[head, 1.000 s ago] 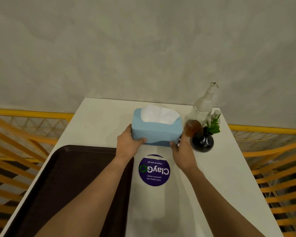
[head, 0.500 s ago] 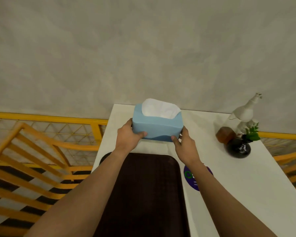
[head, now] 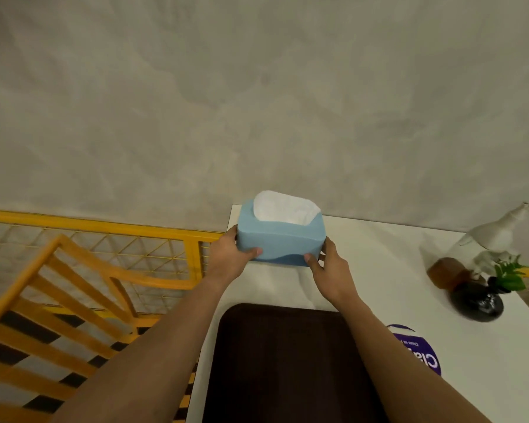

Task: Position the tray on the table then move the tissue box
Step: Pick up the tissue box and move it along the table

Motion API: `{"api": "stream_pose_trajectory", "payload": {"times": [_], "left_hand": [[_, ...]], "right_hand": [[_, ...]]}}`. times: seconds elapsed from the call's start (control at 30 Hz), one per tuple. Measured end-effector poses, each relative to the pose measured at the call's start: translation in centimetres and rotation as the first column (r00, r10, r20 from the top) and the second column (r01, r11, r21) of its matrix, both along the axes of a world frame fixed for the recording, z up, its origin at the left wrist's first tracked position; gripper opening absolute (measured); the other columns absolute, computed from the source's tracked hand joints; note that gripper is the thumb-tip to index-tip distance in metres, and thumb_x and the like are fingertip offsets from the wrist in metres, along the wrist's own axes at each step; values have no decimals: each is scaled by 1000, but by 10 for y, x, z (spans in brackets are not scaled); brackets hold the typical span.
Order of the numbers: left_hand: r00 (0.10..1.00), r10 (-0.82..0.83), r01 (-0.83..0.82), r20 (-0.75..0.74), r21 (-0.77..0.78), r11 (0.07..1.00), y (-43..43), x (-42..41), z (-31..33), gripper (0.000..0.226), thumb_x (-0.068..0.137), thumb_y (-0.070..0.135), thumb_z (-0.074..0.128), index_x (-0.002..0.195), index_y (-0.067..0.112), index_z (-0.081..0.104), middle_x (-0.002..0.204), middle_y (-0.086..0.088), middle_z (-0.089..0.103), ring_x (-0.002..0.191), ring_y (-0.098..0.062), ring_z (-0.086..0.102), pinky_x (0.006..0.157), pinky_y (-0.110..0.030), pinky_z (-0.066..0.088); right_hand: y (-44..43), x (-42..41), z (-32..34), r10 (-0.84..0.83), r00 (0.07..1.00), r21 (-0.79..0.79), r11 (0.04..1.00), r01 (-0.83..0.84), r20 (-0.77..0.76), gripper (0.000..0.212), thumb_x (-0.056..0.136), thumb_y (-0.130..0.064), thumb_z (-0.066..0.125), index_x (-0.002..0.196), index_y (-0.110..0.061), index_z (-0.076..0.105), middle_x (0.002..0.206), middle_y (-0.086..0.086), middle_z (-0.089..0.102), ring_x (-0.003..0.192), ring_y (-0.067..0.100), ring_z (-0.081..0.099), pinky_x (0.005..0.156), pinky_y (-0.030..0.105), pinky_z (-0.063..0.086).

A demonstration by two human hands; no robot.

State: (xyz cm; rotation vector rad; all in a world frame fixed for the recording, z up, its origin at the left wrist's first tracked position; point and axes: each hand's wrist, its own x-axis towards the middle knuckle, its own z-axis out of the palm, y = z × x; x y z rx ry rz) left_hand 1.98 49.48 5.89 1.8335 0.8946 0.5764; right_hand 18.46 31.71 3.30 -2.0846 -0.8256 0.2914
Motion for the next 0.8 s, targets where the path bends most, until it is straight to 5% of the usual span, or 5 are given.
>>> {"api": "stream_pose_trajectory", "payload": {"times": [0.3,0.4,0.5,0.7,0.8], "left_hand": [[997,-21,22,-74,17,1000,29,16,-31,64,81,21,83,138,9,55,132,-11,65,116,-29,61,88,-34,52],[996,-9,13,-90,46,999,38,23,-36,73,80,22,84,144,14,49,133,-8,64,116,-27,60,85,-28,47],[993,-12,16,-114,36,999,50,33,-39,85,79,22,84,150,16,36,135,-10,62,122,-32,58,95,-41,52],[989,36,-26,-143,68,997,73,54,-45,84,82,14,80,151,15,32,128,-15,66,116,-38,61,92,-45,53],[987,61,-48,-149,87,995,82,59,-48,81,81,15,81,149,14,37,125,-17,67,115,-39,62,93,-47,53]], "right_hand": [[30,21,-37,23,999,-9,1000,-23,-49,54,99,-39,57,146,-25,35,126,-8,60,113,20,62,83,24,43],[40,27,-40,39,996,57,998,-35,-77,54,95,-44,60,143,-35,37,117,-24,58,103,3,60,78,12,44],[55,35,-39,52,996,78,996,-47,-68,51,93,-45,63,138,-42,39,111,-33,54,95,-12,56,70,2,42],[80,59,-42,68,995,26,997,-66,-70,59,93,-37,67,146,-29,40,115,-17,57,100,7,58,69,3,39],[90,69,-44,87,996,-12,996,-87,-35,60,95,-37,64,148,-23,38,122,-5,63,109,19,62,81,21,43]]}}
